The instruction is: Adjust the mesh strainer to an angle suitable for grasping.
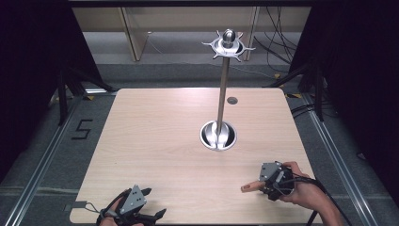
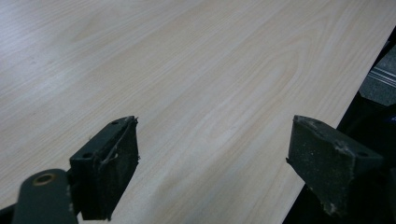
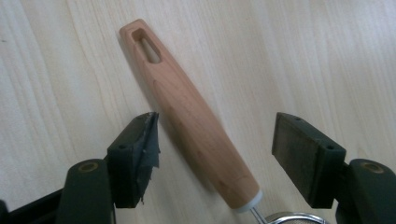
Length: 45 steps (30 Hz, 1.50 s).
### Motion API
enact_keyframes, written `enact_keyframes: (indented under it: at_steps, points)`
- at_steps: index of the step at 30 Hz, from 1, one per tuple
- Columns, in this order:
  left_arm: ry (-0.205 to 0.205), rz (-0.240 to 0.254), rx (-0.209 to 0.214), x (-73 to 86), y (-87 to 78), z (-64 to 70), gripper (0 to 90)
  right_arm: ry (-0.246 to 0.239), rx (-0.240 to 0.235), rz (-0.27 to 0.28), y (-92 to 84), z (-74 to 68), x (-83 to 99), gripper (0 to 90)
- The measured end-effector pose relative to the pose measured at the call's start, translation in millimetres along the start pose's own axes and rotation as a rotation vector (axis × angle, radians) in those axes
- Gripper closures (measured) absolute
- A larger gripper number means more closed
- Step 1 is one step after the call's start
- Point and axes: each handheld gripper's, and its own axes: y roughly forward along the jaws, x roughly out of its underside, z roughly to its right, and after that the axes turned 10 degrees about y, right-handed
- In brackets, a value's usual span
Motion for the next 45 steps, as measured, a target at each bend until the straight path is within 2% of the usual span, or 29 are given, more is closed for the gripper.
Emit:
enact_keyframes:
  at_steps: [1, 3, 6, 7, 9, 10, 17, 19, 20, 21, 22, 23, 25, 27, 28, 29, 30, 31, 32, 34, 36, 37, 39, 41, 42, 43, 44, 45]
  points:
    - [-0.017, 0.018, -0.001, 0.4, 1.3, 1.5, 15.6, -0.018, -0.007, -0.006, 1.0, 1.1, -0.7, 33.5]
    - [-0.026, 0.022, 0.001, 0.4, 1.7, 2.1, 15.6, -0.017, -0.013, -0.007, 2.8, 0.8, -1.1, 33.7]
    - [-0.026, 0.012, 0.006, 0.0, 0.8, 1.9, 15.6, -0.004, -0.041, -0.021, 4.8, -1.4, -2.3, 34.0]
    - [-0.011, 0.001, 0.008, 0.1, 0.0, 0.6, 15.6, -0.013, -0.037, -0.023, 6.6, -1.8, -3.1, 34.1]
    - [-0.02, 0.011, 0.004, -0.2, 0.7, 1.3, 15.6, -0.011, -0.042, -0.027, 9.2, -1.2, -4.3, 34.9]
    - [-0.022, 0.02, 0.002, 0.0, 1.3, 1.7, 15.6, -0.012, -0.062, -0.04, 10.5, -1.1, -4.4, 35.2]
    - [-0.017, 0.007, 0.004, 0.0, 0.4, 1.5, 15.6, -0.023, -0.086, -0.056, 15.4, -1.2, -3.6, 39.8]
    - [-0.027, 0.017, 0.005, -0.1, 1.0, 2.5, 15.6, -0.023, -0.094, -0.057, 14.9, -1.7, -3.5, 40.3]
    - [-0.013, 0.009, 0.002, 0.0, 0.5, 1.6, 15.6, -0.023, -0.096, -0.061, 15.0, -1.8, -3.5, 41.2]
    - [-0.04, 0.01, 0.002, 0.3, 0.7, 3.2, 15.6, -0.014, -0.104, -0.062, 15.5, -0.1, -3.9, 42.0]
    - [-0.04, 0.007, 0.003, 0.3, 0.5, 3.0, 15.6, -0.014, -0.104, -0.062, 15.5, -0.1, -3.9, 42.0]
    - [-0.016, 0.005, 0.003, 0.0, 0.2, 1.4, 15.6, 0.006, -0.11, -0.064, 16.0, 1.9, -3.8, 43.4]
    - [-0.035, 0.008, 0.0, 0.3, 0.6, 2.8, 15.6, 0.004, -0.116, -0.064, 16.4, 4.2, -3.6, 44.4]
    - [-0.036, 0.014, 0.002, 0.3, 0.9, 3.0, 15.6, 0.016, -0.116, -0.067, 16.3, 4.3, -3.4, 45.1]
    - [-0.014, 0.011, 0.001, 0.2, 0.5, 1.6, 15.6, 0.02, -0.133, -0.068, 17.1, 5.6, -3.4, 45.8]
    - [-0.038, 0.016, -0.001, 0.6, 1.2, 3.0, 15.6, 0.026, -0.125, -0.064, 17.3, 6.2, -3.1, 46.0]
    - [-0.045, 0.02, 0.0, 0.6, 1.5, 3.6, 15.6, 0.022, -0.131, -0.066, 17.2, 7.2, -3.4, 47.1]
    - [-0.02, 0.013, 0.002, 0.3, 0.8, 2.0, 15.6, 0.023, -0.151, -0.088, 17.2, 8.4, -4.3, 48.5]
    - [-0.034, 0.025, 0.004, 0.3, 1.5, 3.1, 15.6, 0.026, -0.148, -0.098, 17.8, 9.5, -5.2, 48.9]
    - [-0.015, 0.018, 0.001, 0.4, 1.1, 1.8, 15.6, 0.037, -0.144, -0.107, 18.3, 10.0, -6.4, 49.4]
    - [-0.015, 0.009, 0.002, 0.3, 0.4, 1.8, 15.6, 0.018, -0.158, -0.109, 19.1, 11.8, -8.4, 51.1]
    - [-0.019, 0.012, 0.003, 0.4, 0.6, 1.9, 15.6, 0.03, -0.159, -0.12, 18.5, 11.5, -8.9, 51.7]
    - [-0.023, 0.017, 0.002, 0.4, 1.1, 2.2, 15.6, 0.041, -0.149, -0.126, 19.6, 12.9, -10.0, 55.5]
    - [-0.031, 0.023, 0.004, 0.4, 1.5, 3.0, 15.5, 0.039, -0.16, -0.131, 19.5, 13.4, -11.0, 59.1]
    - [-0.018, 0.013, 0.002, 0.4, 0.8, 1.9, 15.6, 0.04, -0.147, -0.133, 20.2, 13.7, -11.7, 60.9]
    - [-0.027, 0.017, 0.003, 0.3, 1.0, 2.5, 15.6, 0.035, -0.152, -0.135, 20.3, 14.7, -12.1, 61.6]
    - [-0.014, 0.009, 0.002, 0.3, 0.4, 1.7, 15.6, 0.049, -0.158, -0.139, 20.4, 14.0, -12.9, 62.2]
    - [-0.016, 0.011, 0.001, 0.4, 0.6, 1.8, 15.6, 0.033, -0.158, -0.144, 21.2, 15.3, -14.4, 62.6]
